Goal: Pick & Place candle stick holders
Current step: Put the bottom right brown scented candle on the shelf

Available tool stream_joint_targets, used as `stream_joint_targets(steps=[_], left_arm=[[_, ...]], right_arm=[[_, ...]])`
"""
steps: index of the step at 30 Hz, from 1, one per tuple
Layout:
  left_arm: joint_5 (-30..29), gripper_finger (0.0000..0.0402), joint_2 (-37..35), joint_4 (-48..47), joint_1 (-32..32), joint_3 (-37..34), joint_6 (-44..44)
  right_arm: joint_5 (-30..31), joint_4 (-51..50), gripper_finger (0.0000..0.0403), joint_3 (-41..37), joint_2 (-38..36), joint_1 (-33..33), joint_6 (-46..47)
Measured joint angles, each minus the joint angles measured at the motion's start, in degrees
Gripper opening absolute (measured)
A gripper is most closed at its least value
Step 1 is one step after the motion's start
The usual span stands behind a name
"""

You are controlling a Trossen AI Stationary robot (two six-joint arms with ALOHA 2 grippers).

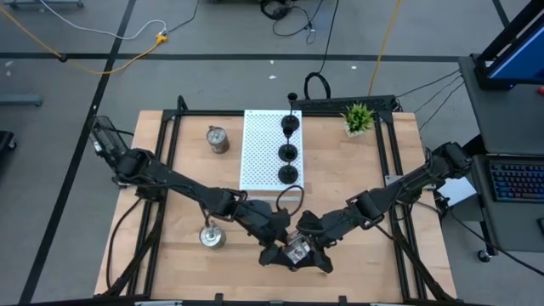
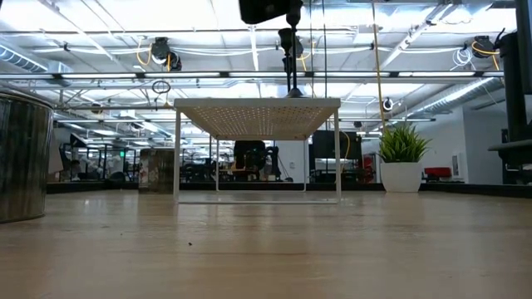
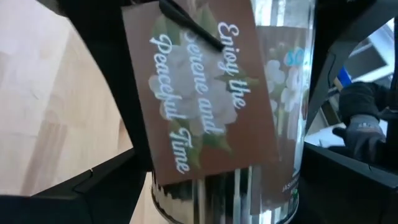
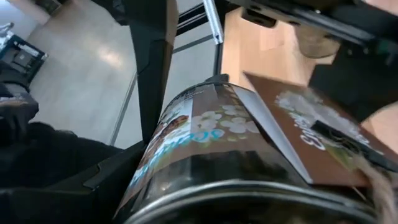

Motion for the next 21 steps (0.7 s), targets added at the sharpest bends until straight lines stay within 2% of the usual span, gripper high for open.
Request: stream_joint_targets(steps=[4, 14, 21], left_arm=[[2.44, 0.0400, 1.97, -1.76, 0.00, 2.29, 0.11], [5.40, 0.0400, 1.98, -3.54, -0.14, 2.39, -0.27], [8.39, 0.0399, 1.75, -4.07, -0.15, 2.50, 2.54]], right_arm=[[-1.84, 0.44, 0.0350, 0.00, 1.20, -0.54, -0.24], [-3.04, 3.45, 0.0350, -0.02, 3.48, -0.83, 0.11], [-4.35, 5.15, 0.0350, 0.15, 3.45, -1.29, 0.16]])
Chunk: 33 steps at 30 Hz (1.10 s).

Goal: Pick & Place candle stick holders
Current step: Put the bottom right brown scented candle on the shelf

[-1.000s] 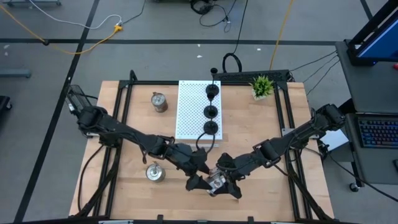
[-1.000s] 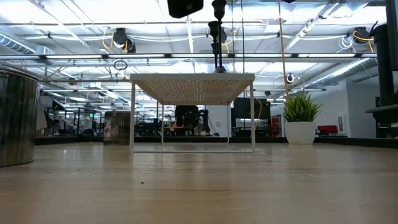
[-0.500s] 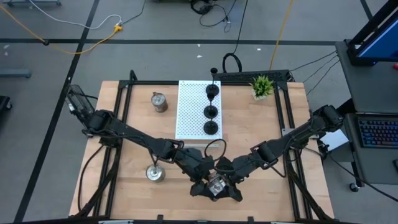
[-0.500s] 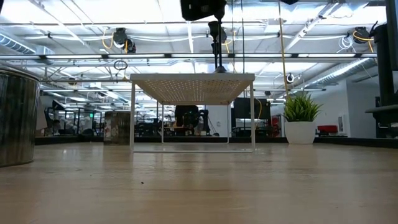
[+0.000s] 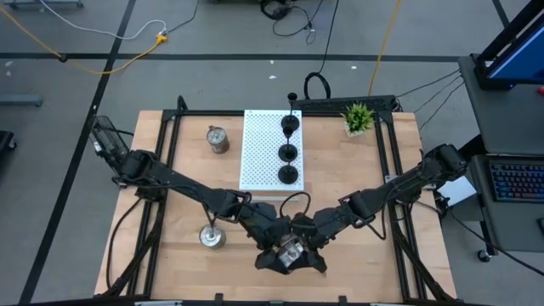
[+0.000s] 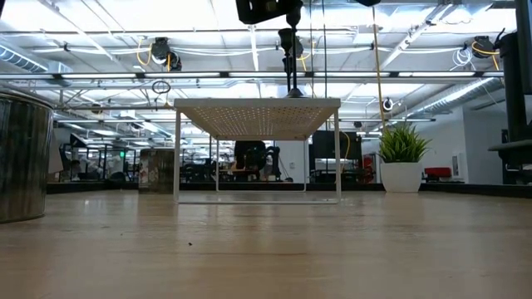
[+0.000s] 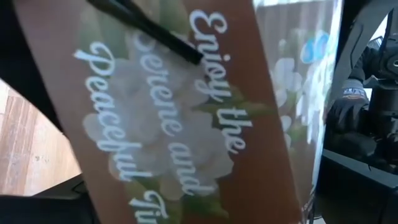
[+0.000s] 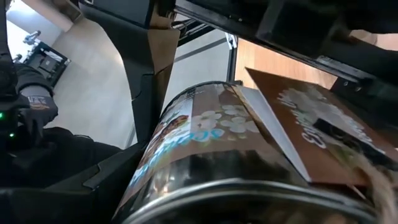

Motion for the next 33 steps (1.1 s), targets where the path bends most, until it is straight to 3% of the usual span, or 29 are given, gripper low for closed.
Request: stream_joint_targets(steps=[22, 33], left_arm=[[-0.48, 0.0400, -0.10, 3.84, 0.11, 0.07, -4.29], [-6.55, 0.0399, -0.10, 3.40, -0.80, 0.07, -2.64]], right_arm=[[-4.55, 2.34, 0.0350, -0.04, 0.00, -0.94, -1.33], [-4.58, 1.88, 0.0350, -0.09, 0.00, -1.43, -1.48]])
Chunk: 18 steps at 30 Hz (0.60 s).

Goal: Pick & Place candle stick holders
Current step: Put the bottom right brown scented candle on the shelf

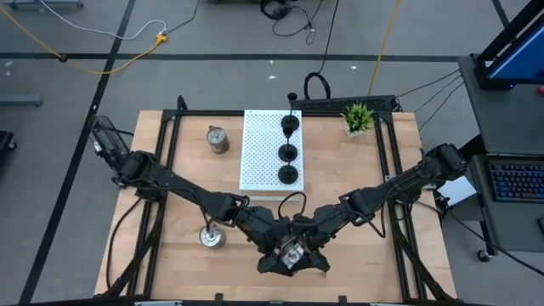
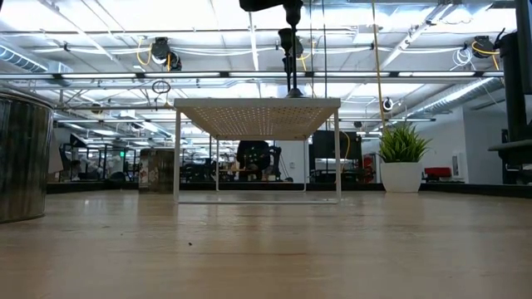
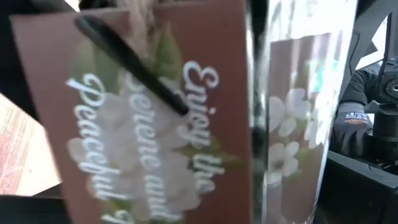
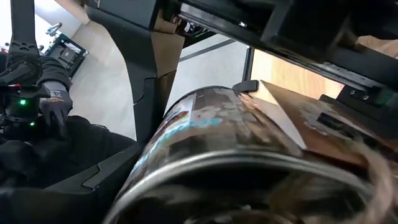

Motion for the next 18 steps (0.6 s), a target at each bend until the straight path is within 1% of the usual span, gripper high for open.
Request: stream_joint_targets(steps=[5, 13, 18], left_arm=[[-0.33, 0.0399, -0.02, -0.04, 0.07, 0.00, -0.17], [0.69, 0.0399, -0.04, -0.02, 0.13, 0.00, 0.11], [0.68, 0.0387, -0.04, -0.08, 0.27, 0.00, 0.76]], right_arm=[[-1.44, 0.30, 0.0350, -0.04, 0.02, -0.58, -0.04], [-1.76, 0.69, 0.0350, -0.04, 0.06, -1.04, -1.11], [-1.59, 0.83, 0.0350, -0.04, 0.07, -1.08, -1.47]])
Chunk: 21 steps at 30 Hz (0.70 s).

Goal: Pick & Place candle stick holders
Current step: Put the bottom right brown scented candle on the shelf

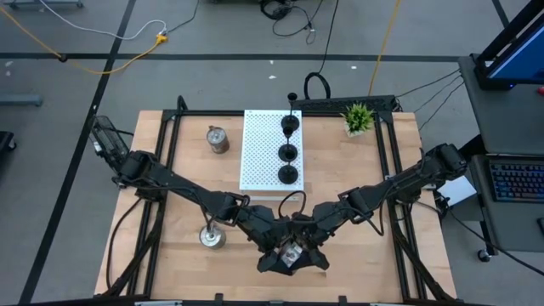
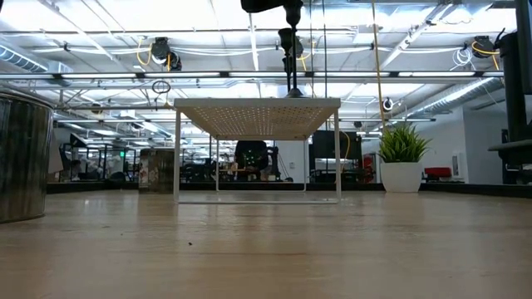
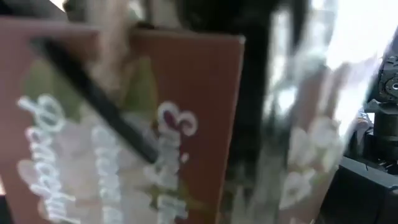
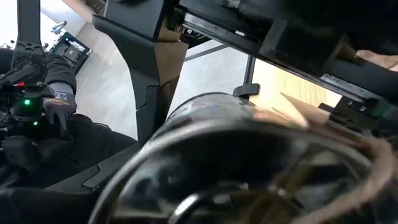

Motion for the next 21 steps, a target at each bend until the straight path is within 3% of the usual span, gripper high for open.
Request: stream_joint_targets(steps=[5, 15, 21], left_arm=[[0.03, 0.0367, 0.00, -0.55, 0.23, 0.00, 0.35], [-0.54, 0.0366, 0.00, -0.61, 0.23, 0.00, 1.28], [-1.65, 0.0366, 0.00, -1.05, -0.33, -0.02, 3.53]], right_arm=[[0.22, 0.13, 0.0350, 0.00, 0.00, -0.07, -0.08], [-0.30, 0.05, 0.0349, 0.00, 0.00, -0.09, 0.14], [0.32, -0.12, 0.0388, 0.02, 0.00, 0.01, 1.46]])
